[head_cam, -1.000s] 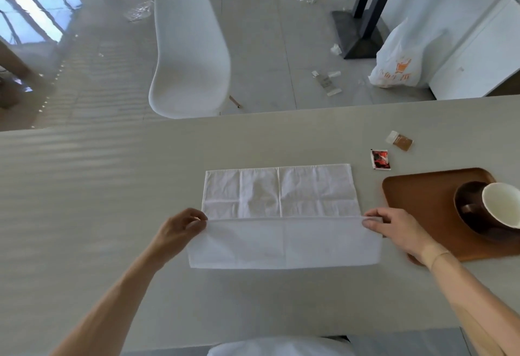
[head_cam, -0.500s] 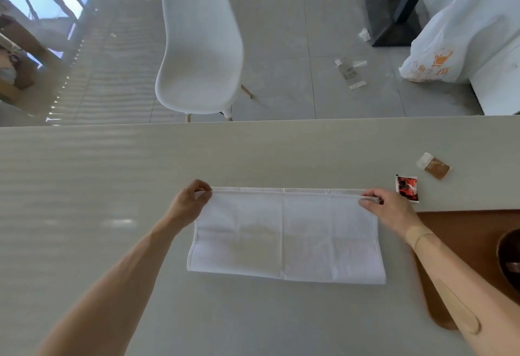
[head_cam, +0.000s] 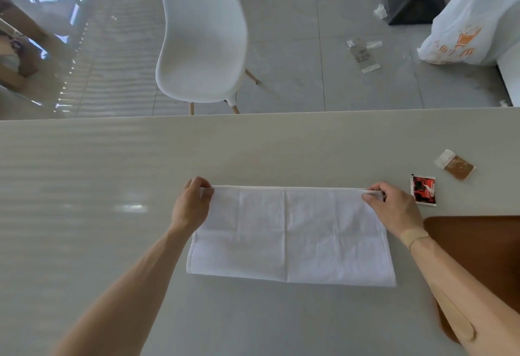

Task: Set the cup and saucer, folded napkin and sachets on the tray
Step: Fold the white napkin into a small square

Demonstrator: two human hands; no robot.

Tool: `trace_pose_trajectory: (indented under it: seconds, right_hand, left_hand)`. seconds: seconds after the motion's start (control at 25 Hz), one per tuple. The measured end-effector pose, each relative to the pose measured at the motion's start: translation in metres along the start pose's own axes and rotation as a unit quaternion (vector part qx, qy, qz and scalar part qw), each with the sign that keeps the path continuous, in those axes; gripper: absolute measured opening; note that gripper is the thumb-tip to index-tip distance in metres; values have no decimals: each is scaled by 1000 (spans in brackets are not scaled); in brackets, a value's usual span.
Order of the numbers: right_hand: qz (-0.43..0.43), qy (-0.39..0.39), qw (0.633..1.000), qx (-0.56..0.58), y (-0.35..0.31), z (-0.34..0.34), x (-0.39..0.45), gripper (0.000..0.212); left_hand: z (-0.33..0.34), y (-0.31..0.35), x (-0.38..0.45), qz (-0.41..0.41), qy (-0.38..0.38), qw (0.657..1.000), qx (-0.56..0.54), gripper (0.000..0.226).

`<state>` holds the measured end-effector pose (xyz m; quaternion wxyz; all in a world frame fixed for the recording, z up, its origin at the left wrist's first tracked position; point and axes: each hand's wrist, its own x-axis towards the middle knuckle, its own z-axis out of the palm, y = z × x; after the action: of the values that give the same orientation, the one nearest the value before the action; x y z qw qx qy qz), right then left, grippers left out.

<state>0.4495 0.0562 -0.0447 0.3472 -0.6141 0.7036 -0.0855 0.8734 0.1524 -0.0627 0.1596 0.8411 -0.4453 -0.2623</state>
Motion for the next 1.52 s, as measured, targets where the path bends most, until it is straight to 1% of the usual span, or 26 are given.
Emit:
trace_pose_trajectory:
  seconds: [0.2,0.36,0.48,0.56,0.6,0.64,0.68,0.72,0.76,0.8,0.84,0.88,0.96,1.0,1.08,1.2,1.28,1.44,1.52]
  right_hand:
    - [-2,42,999,4,-2,8,1,10]
    - [4,100,995,-3,-2,12,1,20]
    - [13,109,993,-37,-4,15,-2,23]
    - [29,126,989,-72,-6,16,-7,24]
    - [25,151,985,-84,-7,15,-9,23]
    - [5,183,979,-94,-7,15,-12,24]
    - [-32,214,970,-108,-9,15,-16,27]
    - [-79,234,961,-124,-11,18,-22,29]
    - [-132,238,953,-137,-13,25,-32,29]
    - [-184,226,945,-148,-17,37,-46,32]
    - [-232,196,940,-157,-21,54,-64,36]
    - [-266,149,938,-166,-25,74,-85,42]
    - [-295,61,932,-202,-29,112,-119,52]
    - [-291,37,931,-219,-28,126,-130,55]
    - [-272,12,930,-246,-22,140,-138,58]
    - [-237,-6,934,-266,-14,140,-136,60]
    - [-199,2,942,-269,-7,134,-134,63]
    - [-97,42,961,-256,25,106,-130,70]
    - [-62,54,966,-244,40,94,-130,74]
  left_hand:
    - [2,0,-2,1,24,1000,13,8]
    - [0,1,-1,-10,36,999,16,12]
    - [0,2,-2,-22,35,999,27,16]
    - [0,5,-4,-38,40,997,62,22]
    - [-1,6,-7,-30,60,993,92,28]
    - [-1,8,-12,-2,91,989,117,33]
    - [1,10,-20,48,122,983,130,36]
    - [5,14,-30,109,142,974,137,36]
    - [13,18,-44,170,144,964,143,35]
    - [26,24,-61,221,128,956,147,35]
    - [41,30,-80,256,100,951,145,38]
    - [57,37,-100,275,67,949,139,41]
    - [89,49,-134,294,9,944,147,49]
    - [102,53,-146,298,-8,941,162,52]
    - [118,54,-159,293,-28,938,183,54]
    - [118,48,-158,283,-49,939,189,54]
    - [110,32,-152,276,-49,939,197,57]
    - [80,-21,-147,223,-29,949,222,62]
    - [67,-43,-149,202,-22,952,230,63]
